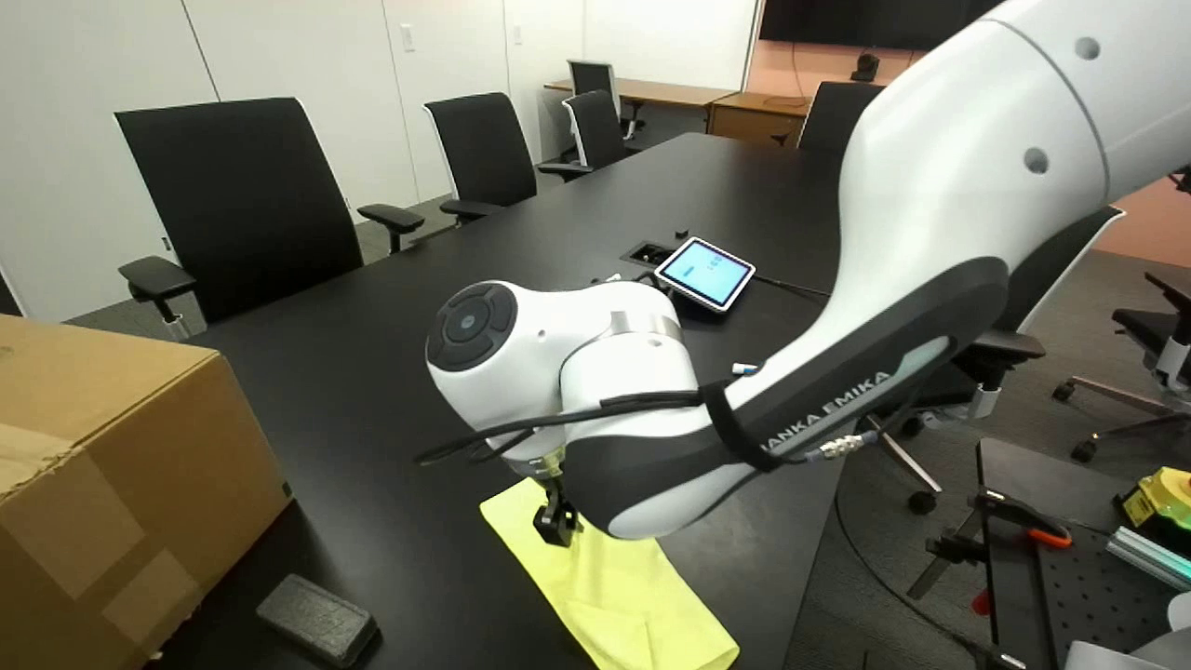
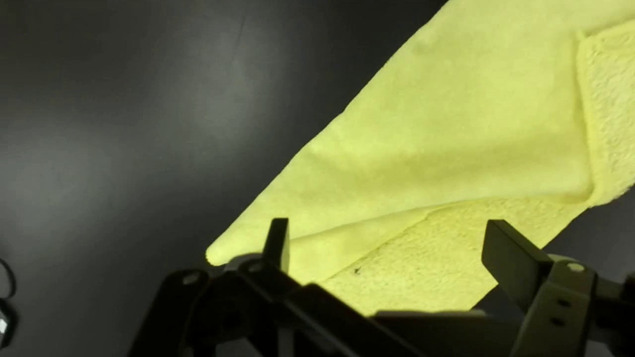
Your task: Fold the yellow towel from right to left
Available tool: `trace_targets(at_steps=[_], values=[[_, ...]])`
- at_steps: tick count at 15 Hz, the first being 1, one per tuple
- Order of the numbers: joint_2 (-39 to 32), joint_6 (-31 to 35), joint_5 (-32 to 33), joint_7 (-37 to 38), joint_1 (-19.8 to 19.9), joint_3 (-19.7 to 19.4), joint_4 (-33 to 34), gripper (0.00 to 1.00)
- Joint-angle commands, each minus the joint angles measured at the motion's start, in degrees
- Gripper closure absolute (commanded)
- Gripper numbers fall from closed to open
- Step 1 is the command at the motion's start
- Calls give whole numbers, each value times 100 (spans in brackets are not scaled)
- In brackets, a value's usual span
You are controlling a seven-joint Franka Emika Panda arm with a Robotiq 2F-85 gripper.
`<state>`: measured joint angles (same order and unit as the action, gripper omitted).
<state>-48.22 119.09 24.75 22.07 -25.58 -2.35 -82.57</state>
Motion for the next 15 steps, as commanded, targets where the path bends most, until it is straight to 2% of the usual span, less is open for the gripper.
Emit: trace_targets(at_steps=[1,7,15], values=[[-456,-15,-70,749,56,-280,748,0],[-1598,-620,-212,1739,63,-612,2296,0],[-2846,-1793,-150,1790,32,-554,4083,0]])
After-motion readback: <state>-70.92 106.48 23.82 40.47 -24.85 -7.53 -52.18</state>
